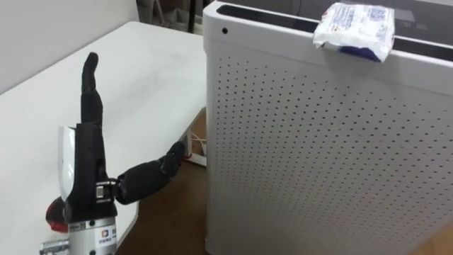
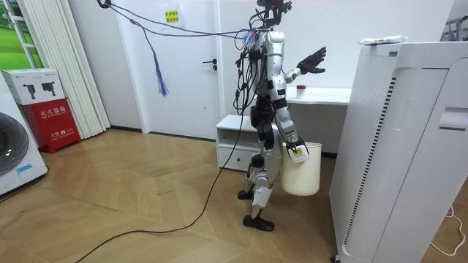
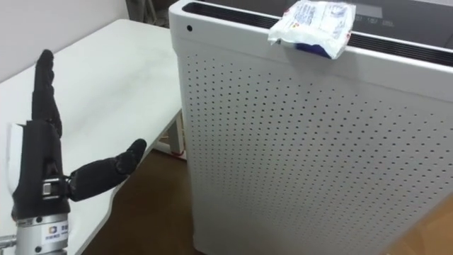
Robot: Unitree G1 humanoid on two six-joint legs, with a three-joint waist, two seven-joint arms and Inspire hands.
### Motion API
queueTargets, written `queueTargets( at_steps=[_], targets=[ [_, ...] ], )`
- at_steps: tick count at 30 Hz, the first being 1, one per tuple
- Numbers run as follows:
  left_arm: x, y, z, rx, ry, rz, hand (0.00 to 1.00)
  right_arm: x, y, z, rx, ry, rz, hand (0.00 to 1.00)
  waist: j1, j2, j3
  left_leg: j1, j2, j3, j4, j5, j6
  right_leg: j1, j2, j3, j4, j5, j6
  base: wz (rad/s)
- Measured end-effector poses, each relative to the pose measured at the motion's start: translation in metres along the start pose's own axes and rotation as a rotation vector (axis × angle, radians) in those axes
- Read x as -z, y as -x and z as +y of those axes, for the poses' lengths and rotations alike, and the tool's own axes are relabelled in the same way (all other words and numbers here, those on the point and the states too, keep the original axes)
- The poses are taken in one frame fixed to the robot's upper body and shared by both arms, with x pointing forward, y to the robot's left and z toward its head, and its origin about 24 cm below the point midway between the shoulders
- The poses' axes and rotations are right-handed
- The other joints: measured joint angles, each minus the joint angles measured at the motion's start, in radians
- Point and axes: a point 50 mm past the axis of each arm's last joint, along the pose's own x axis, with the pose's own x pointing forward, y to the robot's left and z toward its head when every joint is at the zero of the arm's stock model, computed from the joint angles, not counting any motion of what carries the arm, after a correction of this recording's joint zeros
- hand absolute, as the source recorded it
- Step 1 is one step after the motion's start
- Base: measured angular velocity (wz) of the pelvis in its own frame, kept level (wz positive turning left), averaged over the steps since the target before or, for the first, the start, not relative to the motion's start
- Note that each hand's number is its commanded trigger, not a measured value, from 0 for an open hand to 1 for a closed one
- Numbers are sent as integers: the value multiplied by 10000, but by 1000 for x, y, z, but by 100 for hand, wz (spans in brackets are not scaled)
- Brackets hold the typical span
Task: Pick garbage
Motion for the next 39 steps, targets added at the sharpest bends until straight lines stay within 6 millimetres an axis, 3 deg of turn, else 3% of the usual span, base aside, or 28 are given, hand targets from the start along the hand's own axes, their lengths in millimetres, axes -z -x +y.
queueTargets(
  at_steps=[12, 26, 39],
  targets=[
    [10, 6, 4, 104, -617, 305, 0, 5, 1, 0, -224, 201, 201, 100, 437, 21, -16, -24, -13, -90, -25, 1, -3, 25, -16, -113, -5, 13, 6, 2],
    [11, 5, 7, -15, -705, 334, 0, 6, 2, 1, -497, 245, 265, 100, 478, -192, -64, -33, -36, -318, 1, 10, -17, 175, -40, -313, -38, 10, 10, 4],
    [18, 8, 9, -21, -882, 657, 0, 6, 2, 1, -505, 299, 283, 100, 517, -255, -36, -78, -31, -341, -25, 19, -33, 157, -40, -451, -53, 10, 10, 1]
  ],
)
